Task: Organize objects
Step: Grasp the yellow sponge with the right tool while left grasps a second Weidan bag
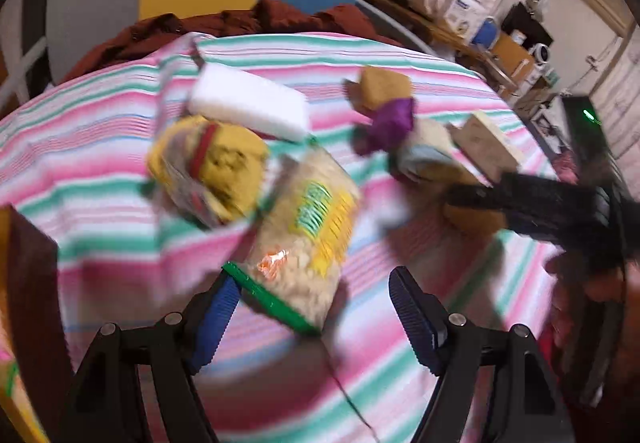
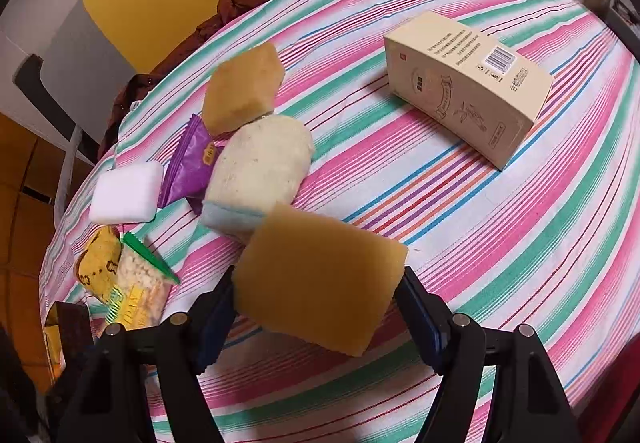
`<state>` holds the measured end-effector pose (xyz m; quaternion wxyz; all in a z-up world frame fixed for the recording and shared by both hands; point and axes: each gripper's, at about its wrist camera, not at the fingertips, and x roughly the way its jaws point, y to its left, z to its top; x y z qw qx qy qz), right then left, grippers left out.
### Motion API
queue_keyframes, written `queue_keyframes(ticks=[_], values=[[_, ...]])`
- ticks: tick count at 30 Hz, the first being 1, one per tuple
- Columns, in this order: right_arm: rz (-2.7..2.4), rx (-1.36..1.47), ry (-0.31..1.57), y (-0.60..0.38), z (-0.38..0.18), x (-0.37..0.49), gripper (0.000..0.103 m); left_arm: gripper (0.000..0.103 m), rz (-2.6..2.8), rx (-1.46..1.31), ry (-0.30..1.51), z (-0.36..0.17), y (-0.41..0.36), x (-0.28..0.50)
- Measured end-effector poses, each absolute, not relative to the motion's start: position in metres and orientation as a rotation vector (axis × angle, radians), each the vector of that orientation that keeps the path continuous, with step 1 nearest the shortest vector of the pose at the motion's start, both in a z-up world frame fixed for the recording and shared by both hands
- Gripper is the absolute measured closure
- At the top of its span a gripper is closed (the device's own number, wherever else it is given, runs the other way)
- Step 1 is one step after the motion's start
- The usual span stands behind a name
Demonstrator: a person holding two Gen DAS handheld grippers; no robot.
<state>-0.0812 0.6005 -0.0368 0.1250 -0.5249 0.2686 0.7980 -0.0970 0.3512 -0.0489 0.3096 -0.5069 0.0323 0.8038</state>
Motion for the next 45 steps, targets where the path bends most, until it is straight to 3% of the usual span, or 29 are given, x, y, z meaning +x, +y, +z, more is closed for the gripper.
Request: queue_keyframes(ticks=[5,10,16,22,26,29,32,38,45], values=[[2.323,-1.531,0.786,0.595,-0.04,-0.088,0.026,0.026,2.042,-1.313,0.136,-0.049,0.361,-0.065],[2.324,-1.54,0.787,0.594,-0.041,-0.094,0.028,0.026,2.235,-1.205,0.407,-0.044,0.37,-0.059],[2.378,-1.563,1.051,0.598,-0.045,-0.094,0.028,0.026,2.286,-1.23,0.409,-0.041,0.363,-0.076],[2.413,-1.547,0.928,0.592,-0.035,-0.097,0.028,0.026,2.253,-1.245,0.43,-0.052,0.375,-0.086],[2.375,-1.429,0.657,0.595,-0.018,-0.094,0.031,0.026,2.26,-1.211,0.514,-0.055,0.395,-0.087],[2.362,-1.265,0.638,0.611,-0.001,-0.085,0.032,0.035,2.229,-1.217,0.525,-0.066,0.403,-0.091],[2.368,-1.19,0.685,0.622,0.007,-0.08,0.032,0.036,2.252,-1.186,0.471,-0.067,0.401,-0.091],[2.388,-1.198,0.843,0.62,-0.001,-0.079,0.032,0.048,2.297,-1.043,0.492,-0.071,0.393,-0.074],[2.467,-1.232,0.948,0.608,-0.009,-0.087,0.032,0.054,2.313,-1.043,0.42,-0.071,0.378,-0.064]])
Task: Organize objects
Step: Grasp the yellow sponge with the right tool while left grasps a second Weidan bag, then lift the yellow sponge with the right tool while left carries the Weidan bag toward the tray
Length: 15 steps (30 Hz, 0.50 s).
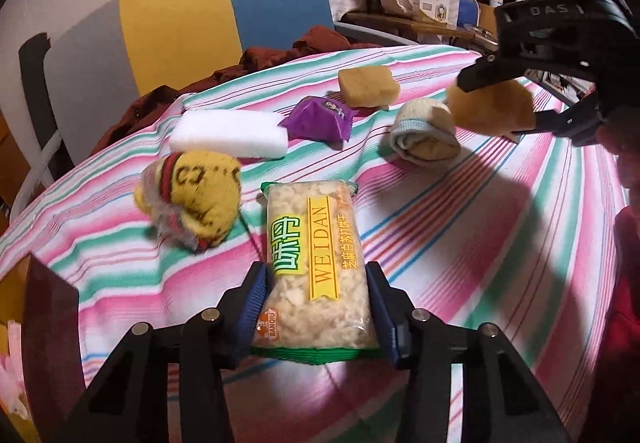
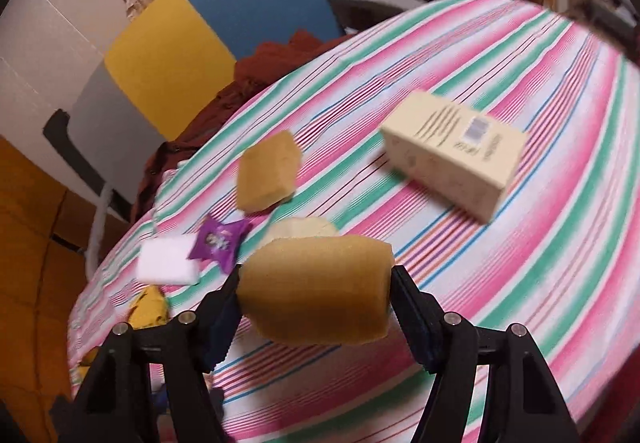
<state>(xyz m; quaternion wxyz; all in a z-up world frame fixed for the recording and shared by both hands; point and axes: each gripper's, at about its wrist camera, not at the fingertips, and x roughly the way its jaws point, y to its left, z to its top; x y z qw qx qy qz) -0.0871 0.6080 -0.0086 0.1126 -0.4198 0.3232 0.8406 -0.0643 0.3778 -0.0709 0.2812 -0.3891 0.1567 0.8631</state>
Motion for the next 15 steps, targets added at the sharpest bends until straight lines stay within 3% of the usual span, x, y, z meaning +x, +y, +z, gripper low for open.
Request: queue_keyframes(ticks=[6,15], values=[[2.519,-1.246,1.055,0.601,-0.014,-0.091,0.032,0.055,2.316,-1.049,0.338,-0.068,0.358,-0.04],[2.629,-1.246,1.056,0.579,-0.01,-0.096,0.032,0.058,2.269,-0.938,0.223,-0.039,0.319,0.015]])
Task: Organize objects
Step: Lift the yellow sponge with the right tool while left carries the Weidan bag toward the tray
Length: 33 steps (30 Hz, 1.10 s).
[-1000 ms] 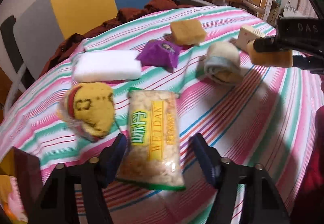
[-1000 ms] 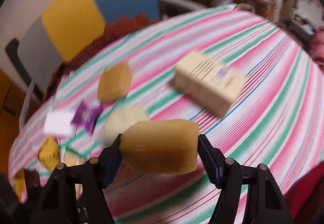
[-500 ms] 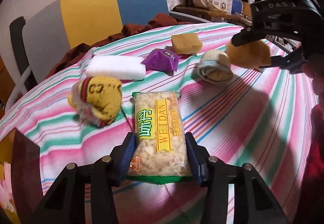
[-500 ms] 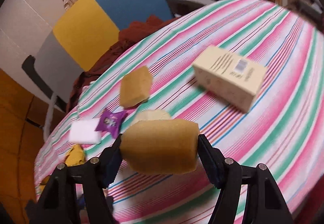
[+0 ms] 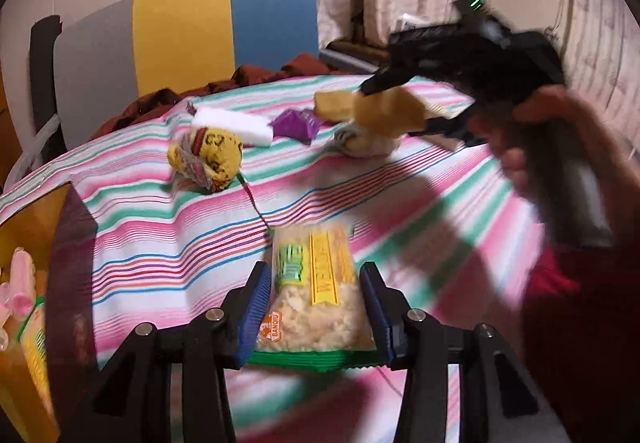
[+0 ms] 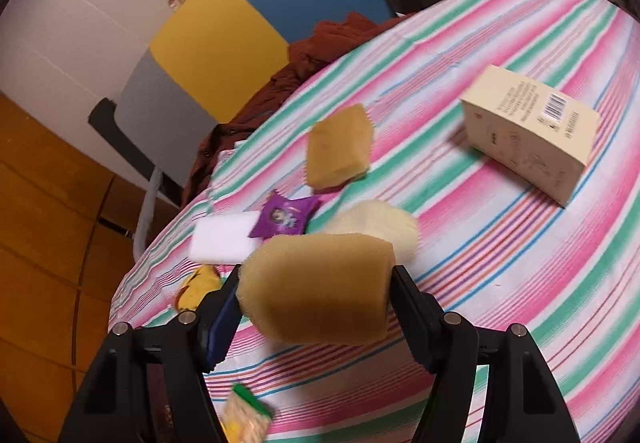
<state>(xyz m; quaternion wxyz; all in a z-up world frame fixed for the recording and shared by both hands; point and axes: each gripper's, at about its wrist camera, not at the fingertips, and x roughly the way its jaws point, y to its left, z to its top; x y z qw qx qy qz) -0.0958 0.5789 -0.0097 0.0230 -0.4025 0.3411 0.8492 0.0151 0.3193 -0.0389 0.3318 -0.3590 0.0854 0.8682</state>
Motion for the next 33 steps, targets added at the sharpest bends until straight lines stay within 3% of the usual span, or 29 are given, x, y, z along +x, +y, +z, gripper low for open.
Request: queue_keyframes(ticks=[3,5,9,11,15,20,23,25,27,33], values=[[2.689,-1.224,1.052,0.571,-0.004,-0.095,0.032,0.063,2.271,-0.901,0.181,-0.024,0.302,0.027],[2.731,-1.22,1.055,0.563,-0.001,-0.095,0.032,0.09,2.277,-0.889,0.166,-0.015,0.288,0.032],[2.755,-1.279,0.988,0.546,-0.002,-0.1,0.032,0.09,2.279,-0.946,0.169,-0.021,0.271,0.032],[2.751,-1.299,0.984,0.541,-0.004,-0.101,0.032,0.086,2.231,-1.011,0.129,-0.03,0.27,0.028],[2.749,-1.303,0.984,0.537,-0.006,-0.101,0.032,0.056,2.203,-1.115,0.168,-0.045,0.286,0.025],[2.75,-1.324,0.981,0.535,-0.008,-0.103,0.032,0.043,2.231,-1.135,0.399,-0.059,0.318,0.022],[2.753,-1.343,0.99,0.533,-0.009,-0.104,0.031,0.033,2.25,-1.121,0.36,-0.064,0.313,0.019],[2.761,-1.352,0.983,0.531,-0.009,-0.104,0.031,0.036,2.239,-1.131,0.272,-0.065,0.305,0.015],[2.777,-1.353,0.96,0.527,-0.008,-0.105,0.031,0.055,2.254,-1.113,0.249,-0.064,0.297,0.018],[2.822,-1.363,0.889,0.516,-0.005,-0.106,0.032,0.055,2.221,-1.133,0.084,-0.053,0.278,0.026]])
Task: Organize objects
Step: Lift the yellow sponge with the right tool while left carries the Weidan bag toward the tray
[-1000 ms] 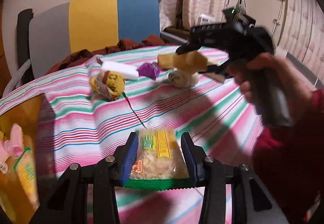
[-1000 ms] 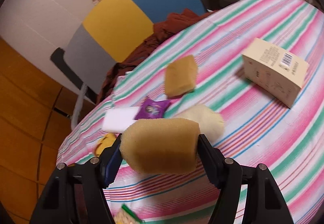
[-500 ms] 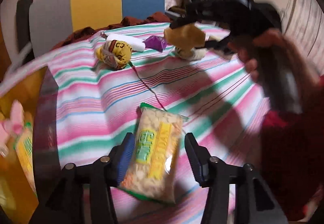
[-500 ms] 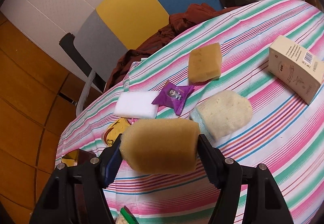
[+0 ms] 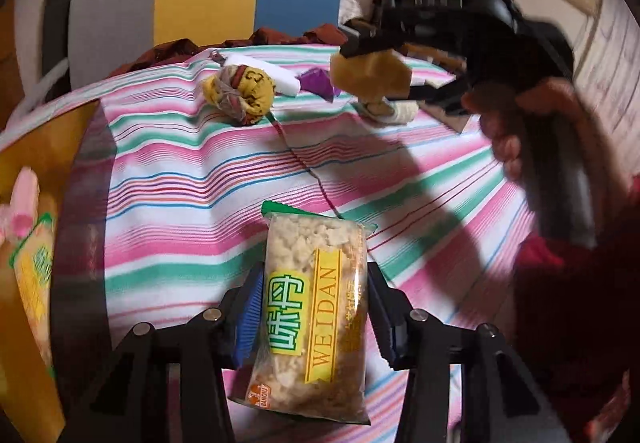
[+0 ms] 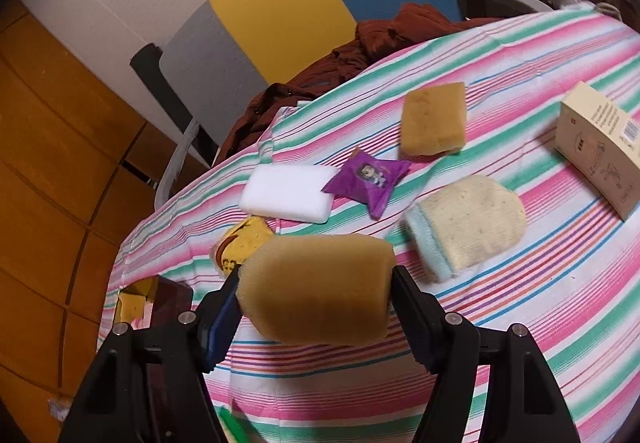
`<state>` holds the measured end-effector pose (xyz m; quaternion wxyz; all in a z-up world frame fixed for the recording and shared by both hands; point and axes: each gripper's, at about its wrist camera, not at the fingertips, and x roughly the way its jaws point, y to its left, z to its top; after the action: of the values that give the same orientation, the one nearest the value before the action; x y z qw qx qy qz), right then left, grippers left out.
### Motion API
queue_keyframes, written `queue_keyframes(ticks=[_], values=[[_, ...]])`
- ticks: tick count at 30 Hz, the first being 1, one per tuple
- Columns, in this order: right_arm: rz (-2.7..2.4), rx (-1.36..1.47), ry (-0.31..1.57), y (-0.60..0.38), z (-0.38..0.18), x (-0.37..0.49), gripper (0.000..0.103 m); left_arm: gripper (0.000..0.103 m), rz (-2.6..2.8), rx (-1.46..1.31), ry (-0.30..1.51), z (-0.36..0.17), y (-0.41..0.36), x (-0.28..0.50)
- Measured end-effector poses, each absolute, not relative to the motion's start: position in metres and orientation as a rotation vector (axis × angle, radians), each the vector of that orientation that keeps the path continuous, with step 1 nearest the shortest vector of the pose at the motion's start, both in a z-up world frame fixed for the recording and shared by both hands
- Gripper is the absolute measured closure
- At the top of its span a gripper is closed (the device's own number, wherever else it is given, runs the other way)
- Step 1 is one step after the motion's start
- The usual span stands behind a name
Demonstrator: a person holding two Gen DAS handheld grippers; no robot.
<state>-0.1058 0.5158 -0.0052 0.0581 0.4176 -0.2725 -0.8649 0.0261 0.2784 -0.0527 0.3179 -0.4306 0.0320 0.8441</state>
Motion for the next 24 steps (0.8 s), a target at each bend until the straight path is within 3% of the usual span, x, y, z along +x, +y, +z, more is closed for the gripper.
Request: queue_keyframes(ticks=[11,15,24], values=[[-2.588,1.175,-0.669,0.483,0.002,-0.103,0.032,0.055,2.254,-0.966,-0.059,0.005,0.228,0.046],[-2.568,1.167,-0.528,0.452,0.013,-0.097,0.032,0.055,2.293,-0.998,-0.121,0.007,0.192,0.046],[-2.322,1.139,-0.525,0.359,0.028,-0.081,0.032,0.055,2.245,-1.062,-0.427,0.001,0.116,0.032]])
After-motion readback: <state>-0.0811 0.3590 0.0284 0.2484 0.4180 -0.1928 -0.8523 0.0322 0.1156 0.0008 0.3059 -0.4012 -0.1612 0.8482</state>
